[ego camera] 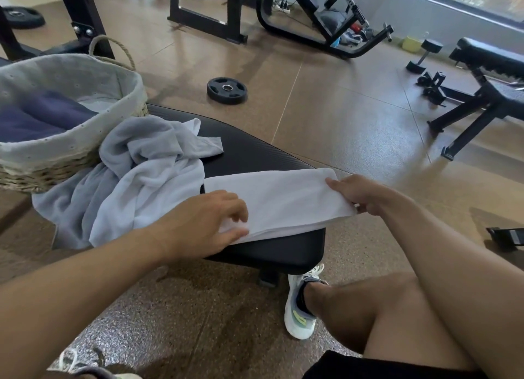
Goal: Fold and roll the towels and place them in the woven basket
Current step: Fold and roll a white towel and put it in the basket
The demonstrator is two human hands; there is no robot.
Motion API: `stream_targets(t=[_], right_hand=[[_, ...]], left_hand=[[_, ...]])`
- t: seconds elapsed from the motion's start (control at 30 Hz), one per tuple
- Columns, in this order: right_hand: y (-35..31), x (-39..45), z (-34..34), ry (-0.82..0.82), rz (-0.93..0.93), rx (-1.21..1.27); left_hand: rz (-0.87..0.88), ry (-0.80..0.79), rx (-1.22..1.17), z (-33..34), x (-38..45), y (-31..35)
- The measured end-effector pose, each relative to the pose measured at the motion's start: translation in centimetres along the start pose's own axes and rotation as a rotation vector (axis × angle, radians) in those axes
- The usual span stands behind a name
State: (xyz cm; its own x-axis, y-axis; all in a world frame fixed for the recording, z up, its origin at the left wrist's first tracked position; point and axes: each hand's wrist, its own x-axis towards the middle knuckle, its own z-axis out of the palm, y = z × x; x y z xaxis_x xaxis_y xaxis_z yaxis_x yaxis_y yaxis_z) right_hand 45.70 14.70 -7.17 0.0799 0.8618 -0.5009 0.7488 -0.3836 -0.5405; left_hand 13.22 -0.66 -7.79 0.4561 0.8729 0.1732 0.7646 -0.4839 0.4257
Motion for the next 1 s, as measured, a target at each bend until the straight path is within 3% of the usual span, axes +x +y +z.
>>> stream_targets(t=[0.1, 0.3, 0.53, 0.7, 0.87, 1.0], right_hand=[[0.1, 0.2, 0.6, 0.03, 0.005, 0.008], [-1.3, 0.3, 2.7, 0.173, -0.057, -0.089], [-2.4, 0.7, 0.7, 0.392, -0.163, -0.132], [-2.5, 0.9, 0.6, 0.351, -0.15, -0.157], [-3.4, 0.5, 0.7, 0.181, -0.114, -0.104], [-4.1, -0.3, 1.3, 0.159, -0.159, -0.17]], left_hand=[[0.0, 0.14, 0.086, 0.7, 0.8, -0.7], [-0.17, -0.368, 0.318, 1.7, 2.1, -1.5], [-0.228, -0.396, 0.328, 2.2, 2.4, -1.9], [-0.329, -0.446, 0.339, 1.1, 3.2, -0.6], [-0.384, -0.5, 0.413, -1.4, 4.8, 0.8], [-0.371, -0.277, 0.323, 0.0, 5.8, 1.6]])
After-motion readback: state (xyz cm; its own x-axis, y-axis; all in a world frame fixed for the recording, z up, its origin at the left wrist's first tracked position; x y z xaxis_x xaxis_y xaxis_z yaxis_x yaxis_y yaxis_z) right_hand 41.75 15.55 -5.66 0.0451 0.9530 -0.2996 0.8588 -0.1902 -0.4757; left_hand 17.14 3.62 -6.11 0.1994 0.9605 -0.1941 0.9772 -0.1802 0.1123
